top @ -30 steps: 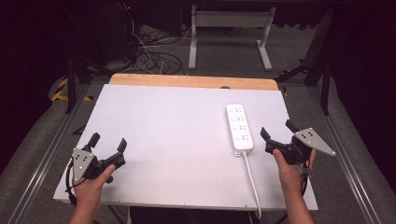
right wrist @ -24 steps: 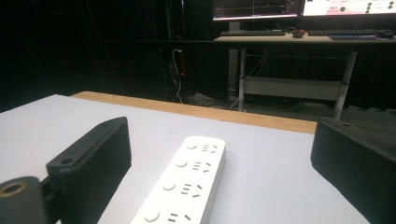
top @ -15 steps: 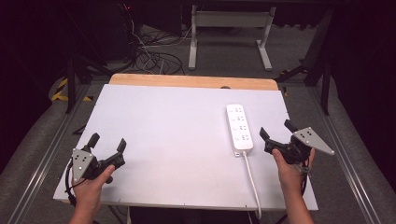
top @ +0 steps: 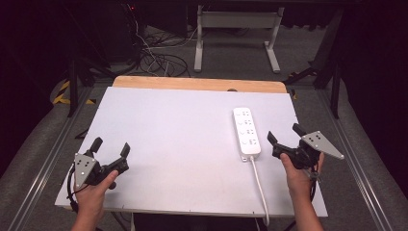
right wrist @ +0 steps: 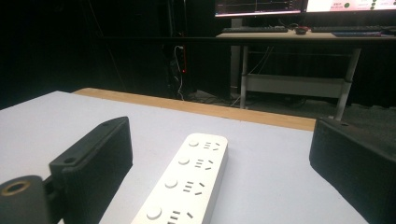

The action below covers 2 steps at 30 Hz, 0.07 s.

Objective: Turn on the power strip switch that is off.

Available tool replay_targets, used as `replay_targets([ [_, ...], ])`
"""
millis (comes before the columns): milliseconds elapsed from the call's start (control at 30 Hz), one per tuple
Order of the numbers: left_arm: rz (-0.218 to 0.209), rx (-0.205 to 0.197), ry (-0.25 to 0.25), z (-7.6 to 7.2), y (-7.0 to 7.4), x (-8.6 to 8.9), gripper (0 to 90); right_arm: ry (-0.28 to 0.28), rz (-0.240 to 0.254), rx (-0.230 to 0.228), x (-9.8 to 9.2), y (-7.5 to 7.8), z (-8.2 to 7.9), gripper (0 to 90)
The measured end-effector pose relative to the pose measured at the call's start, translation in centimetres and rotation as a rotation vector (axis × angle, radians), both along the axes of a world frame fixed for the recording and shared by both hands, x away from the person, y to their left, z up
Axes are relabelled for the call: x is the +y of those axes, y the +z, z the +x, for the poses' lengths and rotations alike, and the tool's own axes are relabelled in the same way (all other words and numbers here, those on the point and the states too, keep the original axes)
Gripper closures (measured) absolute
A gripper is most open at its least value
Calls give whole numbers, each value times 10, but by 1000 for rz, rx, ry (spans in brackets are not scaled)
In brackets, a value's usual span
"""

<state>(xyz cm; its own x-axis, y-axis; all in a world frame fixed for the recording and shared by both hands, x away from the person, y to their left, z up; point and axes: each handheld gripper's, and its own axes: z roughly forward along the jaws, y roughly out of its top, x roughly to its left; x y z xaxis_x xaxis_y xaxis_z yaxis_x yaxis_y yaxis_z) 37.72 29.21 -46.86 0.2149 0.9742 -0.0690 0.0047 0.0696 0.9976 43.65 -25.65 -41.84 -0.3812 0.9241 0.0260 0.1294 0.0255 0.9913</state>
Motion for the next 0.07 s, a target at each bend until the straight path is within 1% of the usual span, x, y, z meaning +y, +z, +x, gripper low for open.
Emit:
replay_targets([
  [67, 2, 1, 0, 1, 0, 0, 60, -1, -1, 5, 0, 0, 1, 69],
])
